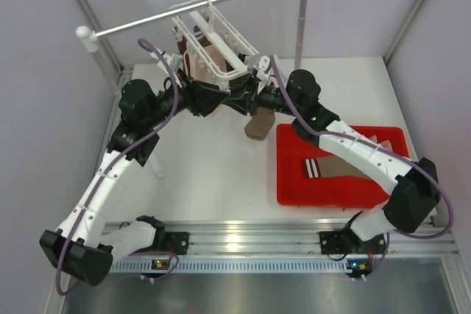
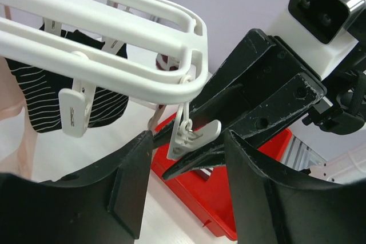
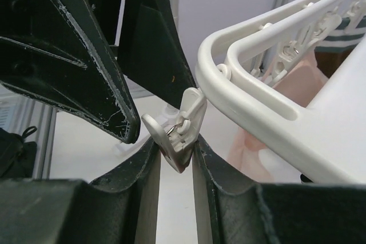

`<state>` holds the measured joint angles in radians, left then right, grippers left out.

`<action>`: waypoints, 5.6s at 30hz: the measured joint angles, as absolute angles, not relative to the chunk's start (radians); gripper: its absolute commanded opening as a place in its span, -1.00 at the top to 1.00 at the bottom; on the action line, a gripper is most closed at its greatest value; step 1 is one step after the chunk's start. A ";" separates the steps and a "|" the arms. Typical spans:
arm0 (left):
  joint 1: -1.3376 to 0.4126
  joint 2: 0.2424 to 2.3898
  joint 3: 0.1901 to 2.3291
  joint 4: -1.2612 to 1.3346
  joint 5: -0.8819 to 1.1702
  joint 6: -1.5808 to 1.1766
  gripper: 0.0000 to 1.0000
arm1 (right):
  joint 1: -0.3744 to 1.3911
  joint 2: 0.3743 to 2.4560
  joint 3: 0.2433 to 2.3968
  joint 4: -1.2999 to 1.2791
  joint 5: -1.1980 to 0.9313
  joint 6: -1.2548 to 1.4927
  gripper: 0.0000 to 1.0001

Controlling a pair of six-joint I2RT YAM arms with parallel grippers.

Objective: Clip the socks to the hanger
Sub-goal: Open the clamp at the hanger, then pick up the sock from the bin, then clamp the sock onto the hanger.

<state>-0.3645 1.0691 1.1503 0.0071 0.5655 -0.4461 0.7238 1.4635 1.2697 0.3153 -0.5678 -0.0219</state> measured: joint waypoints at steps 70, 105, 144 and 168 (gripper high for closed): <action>-0.363 1.121 1.157 0.056 0.551 -0.622 1.00 | 0.081 1.457 0.993 -1.007 -0.569 -1.285 -0.26; -0.363 1.121 1.149 0.053 0.537 -0.604 1.00 | 0.182 1.608 0.924 -0.767 -0.496 -1.338 1.00; -0.363 1.121 1.142 0.055 0.535 -0.608 1.00 | 0.581 1.381 1.232 0.033 -0.805 0.204 1.00; -0.363 1.122 1.142 0.074 0.538 -0.636 1.00 | 0.594 1.420 1.231 0.083 -0.784 0.227 1.00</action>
